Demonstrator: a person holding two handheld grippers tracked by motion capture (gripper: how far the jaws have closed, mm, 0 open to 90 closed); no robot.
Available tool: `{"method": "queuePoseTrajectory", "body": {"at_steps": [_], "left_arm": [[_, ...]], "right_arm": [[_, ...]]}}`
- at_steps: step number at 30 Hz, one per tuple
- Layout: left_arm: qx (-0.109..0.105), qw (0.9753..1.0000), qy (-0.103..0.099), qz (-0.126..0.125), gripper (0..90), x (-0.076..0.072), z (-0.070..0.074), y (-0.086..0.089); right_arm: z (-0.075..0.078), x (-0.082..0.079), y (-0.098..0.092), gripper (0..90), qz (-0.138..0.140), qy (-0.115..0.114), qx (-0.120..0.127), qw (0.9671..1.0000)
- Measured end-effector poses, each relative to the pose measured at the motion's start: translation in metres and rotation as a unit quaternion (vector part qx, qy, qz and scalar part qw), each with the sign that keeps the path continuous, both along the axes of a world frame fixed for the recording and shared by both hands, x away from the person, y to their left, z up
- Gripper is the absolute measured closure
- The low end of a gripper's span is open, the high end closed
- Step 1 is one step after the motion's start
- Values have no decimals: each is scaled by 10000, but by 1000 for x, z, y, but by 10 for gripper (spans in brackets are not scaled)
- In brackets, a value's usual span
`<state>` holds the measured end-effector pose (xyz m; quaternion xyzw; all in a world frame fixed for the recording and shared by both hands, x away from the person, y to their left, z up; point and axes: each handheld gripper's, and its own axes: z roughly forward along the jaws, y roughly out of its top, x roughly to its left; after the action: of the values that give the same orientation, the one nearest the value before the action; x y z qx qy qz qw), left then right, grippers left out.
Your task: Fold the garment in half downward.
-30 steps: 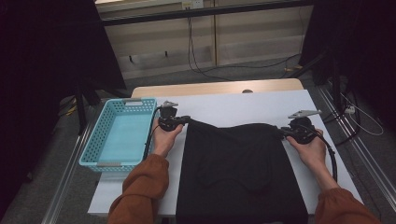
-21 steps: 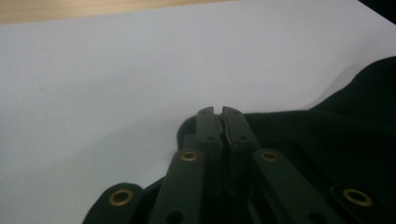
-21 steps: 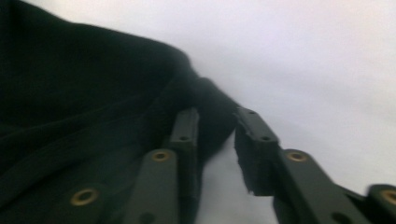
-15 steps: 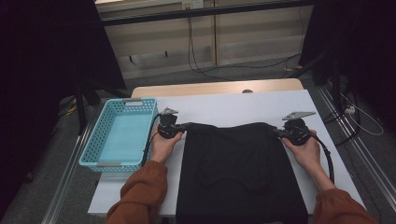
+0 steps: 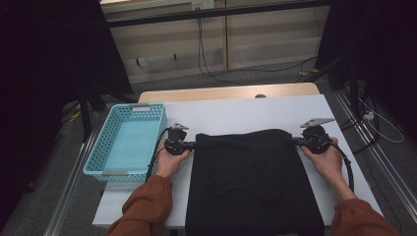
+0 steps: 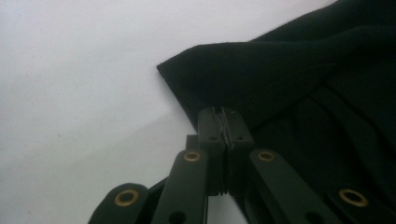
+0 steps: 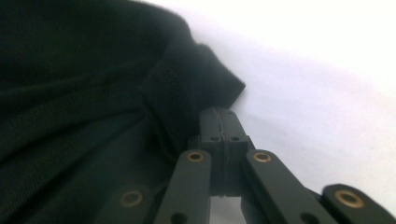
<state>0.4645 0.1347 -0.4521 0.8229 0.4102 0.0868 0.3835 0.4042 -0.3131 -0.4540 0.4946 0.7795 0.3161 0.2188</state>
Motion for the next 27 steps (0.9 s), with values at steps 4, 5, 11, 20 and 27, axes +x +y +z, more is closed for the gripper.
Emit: {"method": "queuePoseTrajectory", "body": {"at_steps": [4,5,11,20,27], "left_arm": [[-268,9995,-116,150,780,6,5,0],[-303,9992,-137,204,737,9,7,-1],[-464,9977,-389,287,679,30,14,-7],[-234,9989,-59,413,599,53,-9,-16],[-347,9989,301,-25,673,42,-6,-18]], "right_arm": [[10,6,-3,728,-158,-163,157,9996],[12,9,-4,706,-178,-238,180,9994],[10,32,-6,690,-334,-311,435,9980],[-4,41,3,614,-63,55,529,9986],[-6,42,1,666,-43,314,796,9963]]}}
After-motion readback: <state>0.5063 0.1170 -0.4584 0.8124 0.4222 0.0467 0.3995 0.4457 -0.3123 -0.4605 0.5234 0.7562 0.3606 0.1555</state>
